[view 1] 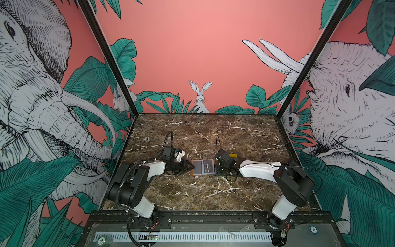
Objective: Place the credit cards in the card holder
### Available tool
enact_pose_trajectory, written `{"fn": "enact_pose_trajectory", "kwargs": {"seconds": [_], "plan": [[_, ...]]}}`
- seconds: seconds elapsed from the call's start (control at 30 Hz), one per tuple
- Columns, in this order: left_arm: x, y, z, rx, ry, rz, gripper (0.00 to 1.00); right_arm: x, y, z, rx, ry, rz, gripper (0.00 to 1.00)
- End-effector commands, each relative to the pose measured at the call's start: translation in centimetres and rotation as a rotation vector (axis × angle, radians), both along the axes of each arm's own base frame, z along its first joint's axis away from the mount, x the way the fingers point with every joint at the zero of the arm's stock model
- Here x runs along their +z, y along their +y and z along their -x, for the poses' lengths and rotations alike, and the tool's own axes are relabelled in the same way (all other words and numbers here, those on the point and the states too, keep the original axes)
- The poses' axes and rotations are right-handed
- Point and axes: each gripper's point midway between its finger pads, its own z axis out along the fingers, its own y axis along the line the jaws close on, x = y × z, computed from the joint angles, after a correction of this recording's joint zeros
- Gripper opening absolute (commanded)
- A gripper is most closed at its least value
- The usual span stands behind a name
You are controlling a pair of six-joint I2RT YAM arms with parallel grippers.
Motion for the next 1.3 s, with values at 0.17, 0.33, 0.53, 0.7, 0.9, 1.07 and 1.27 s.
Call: {"fn": "enact_pose_trajectory", "kwargs": {"seconds": [0.17,0.33,0.53,0.7,0.9,1.07,1.27], "plan": [[2.9,-2.1,-0.4,-0.070,-0.056,0.050,0.47,-0.5,0.2,-0.2,0.008,0.008,0.001,0.09],[4.7,-3.5,0.2,-0.114,-0.093,0.028,0.47,-0.5,1.0,-0.1,0.036,0.014,-0.026,0.09],[5.8,-5.2,0.5,-0.156,-0.122,0.021,0.47,-0.3,1.8,0.3,0.062,0.018,-0.056,0.09],[5.6,-7.1,0.2,-0.178,-0.121,0.039,0.47,0.0,2.5,0.5,0.074,0.027,-0.098,0.09],[4.2,-9.3,0.2,-0.193,-0.109,0.052,0.46,0.6,1.3,0.7,0.035,0.018,-0.078,0.15],[2.9,-10.0,0.1,-0.192,-0.092,0.052,0.42,1.6,-0.2,0.7,0.006,0.010,-0.047,0.18],[1.6,-9.9,0.2,-0.187,-0.073,0.015,0.31,3.6,-1.7,0.5,-0.016,-0.040,-0.009,0.17]]}}
